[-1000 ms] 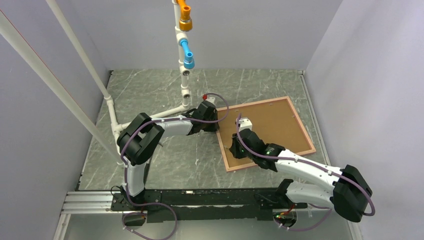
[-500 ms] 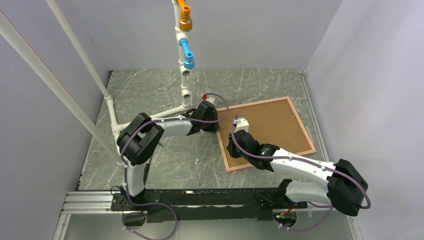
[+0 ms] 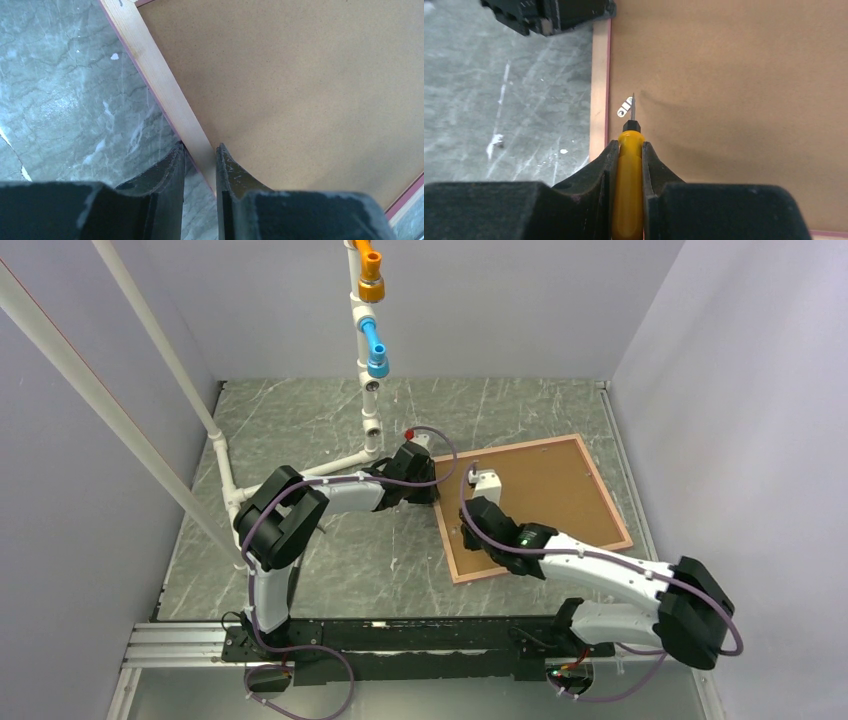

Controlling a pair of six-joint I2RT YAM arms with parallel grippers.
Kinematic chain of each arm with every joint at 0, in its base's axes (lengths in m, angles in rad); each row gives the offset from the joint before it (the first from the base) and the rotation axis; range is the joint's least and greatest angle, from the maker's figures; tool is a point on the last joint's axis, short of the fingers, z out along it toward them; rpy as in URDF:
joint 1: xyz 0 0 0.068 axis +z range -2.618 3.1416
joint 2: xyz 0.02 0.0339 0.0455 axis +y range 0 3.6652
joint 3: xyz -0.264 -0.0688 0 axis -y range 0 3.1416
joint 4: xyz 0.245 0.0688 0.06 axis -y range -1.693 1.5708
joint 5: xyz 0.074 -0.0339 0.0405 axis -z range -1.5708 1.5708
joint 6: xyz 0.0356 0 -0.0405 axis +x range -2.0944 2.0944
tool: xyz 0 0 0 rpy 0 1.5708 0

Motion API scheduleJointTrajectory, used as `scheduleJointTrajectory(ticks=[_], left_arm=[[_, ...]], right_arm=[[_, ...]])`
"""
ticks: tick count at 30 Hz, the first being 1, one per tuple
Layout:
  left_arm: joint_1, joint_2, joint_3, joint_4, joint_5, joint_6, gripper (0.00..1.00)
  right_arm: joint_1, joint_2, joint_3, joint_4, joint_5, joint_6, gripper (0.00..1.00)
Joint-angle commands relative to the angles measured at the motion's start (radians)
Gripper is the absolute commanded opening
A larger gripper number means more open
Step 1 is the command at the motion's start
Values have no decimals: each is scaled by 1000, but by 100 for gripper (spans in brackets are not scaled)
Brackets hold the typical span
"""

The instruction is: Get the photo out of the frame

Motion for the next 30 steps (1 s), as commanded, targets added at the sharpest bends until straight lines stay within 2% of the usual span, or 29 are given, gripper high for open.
scheduleJointTrajectory(ticks=[1, 6, 9, 10, 13, 15, 23, 27, 30], left_arm=[[-28, 49, -47, -144, 116, 33, 0], [-28, 42, -20, -170, 111, 53, 1], [-28, 40, 21, -220, 85, 82, 16], [-28, 33, 26, -224, 82, 86, 25], [-28, -14, 13, -216, 71, 79, 43], [-31, -47, 6, -213, 71, 79, 50], [-112, -151, -7, -288, 28, -1, 62], [-183, -171, -24, -321, 1, -96, 62], [-245, -178, -27, -356, -35, -175, 58]], right_arm=[[-1, -180, 117, -101, 39, -19, 0], [-22, -285, 175, -250, 103, -57, 0], [-41, -338, 167, -312, 125, -74, 0], [-45, -356, 163, -331, 127, -76, 0], [-61, -404, 150, -379, 128, -59, 0], [-72, -425, 152, -403, 104, -40, 0], [-74, -454, 159, -429, 60, -21, 0], [-75, -453, 158, -424, 64, -27, 0], [-76, -457, 152, -420, 64, -28, 0]])
